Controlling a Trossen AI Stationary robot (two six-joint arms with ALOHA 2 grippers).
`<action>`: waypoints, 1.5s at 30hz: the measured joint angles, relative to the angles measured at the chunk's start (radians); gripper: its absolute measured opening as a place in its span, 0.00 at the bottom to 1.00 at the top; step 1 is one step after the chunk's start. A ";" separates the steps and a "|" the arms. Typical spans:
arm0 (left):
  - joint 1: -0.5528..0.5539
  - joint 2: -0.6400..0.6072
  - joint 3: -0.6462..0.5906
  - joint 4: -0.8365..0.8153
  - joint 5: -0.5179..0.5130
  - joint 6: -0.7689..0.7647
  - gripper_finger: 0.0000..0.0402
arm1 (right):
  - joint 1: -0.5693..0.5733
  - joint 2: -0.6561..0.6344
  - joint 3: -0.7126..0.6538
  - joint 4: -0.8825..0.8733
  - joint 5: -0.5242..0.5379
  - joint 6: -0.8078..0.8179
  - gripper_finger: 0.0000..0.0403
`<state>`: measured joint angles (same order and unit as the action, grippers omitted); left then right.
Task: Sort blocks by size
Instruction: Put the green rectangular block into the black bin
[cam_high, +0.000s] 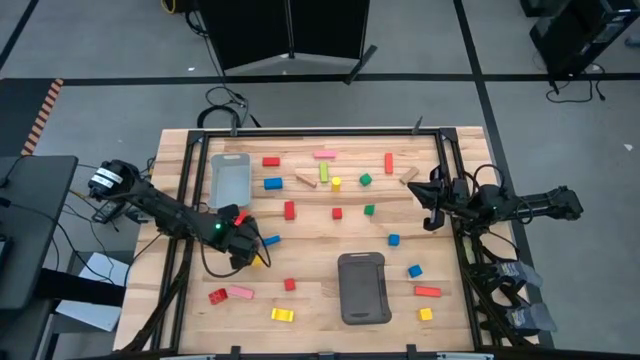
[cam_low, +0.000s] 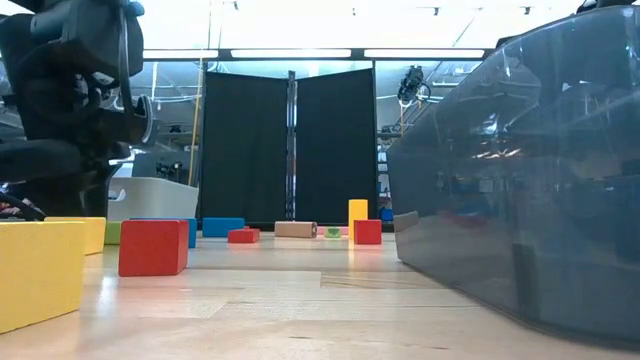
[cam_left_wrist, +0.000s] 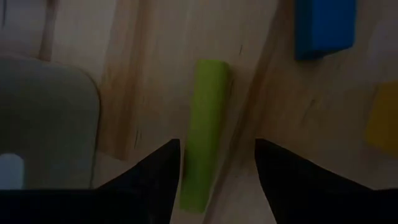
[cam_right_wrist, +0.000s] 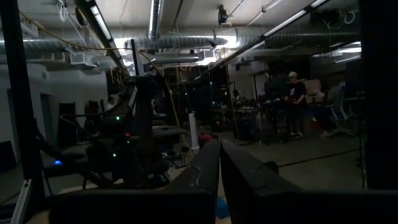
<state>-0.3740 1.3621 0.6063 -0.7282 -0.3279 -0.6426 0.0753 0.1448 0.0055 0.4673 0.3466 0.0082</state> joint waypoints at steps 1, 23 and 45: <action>0.000 0.000 -0.008 0.008 0.000 -0.001 0.53 | 0.000 0.000 0.000 0.002 0.000 0.000 0.07; 0.000 -0.002 -0.044 0.078 -0.004 -0.076 0.16 | 0.000 0.000 0.000 0.004 0.000 0.000 0.07; 0.090 0.324 0.476 0.793 0.095 0.470 0.16 | 0.001 0.005 0.001 0.033 -0.001 0.117 0.07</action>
<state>-0.2836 1.6862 1.0823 0.0650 -0.2326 -0.1730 0.0761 0.1493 0.0067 0.4999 0.3455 0.1253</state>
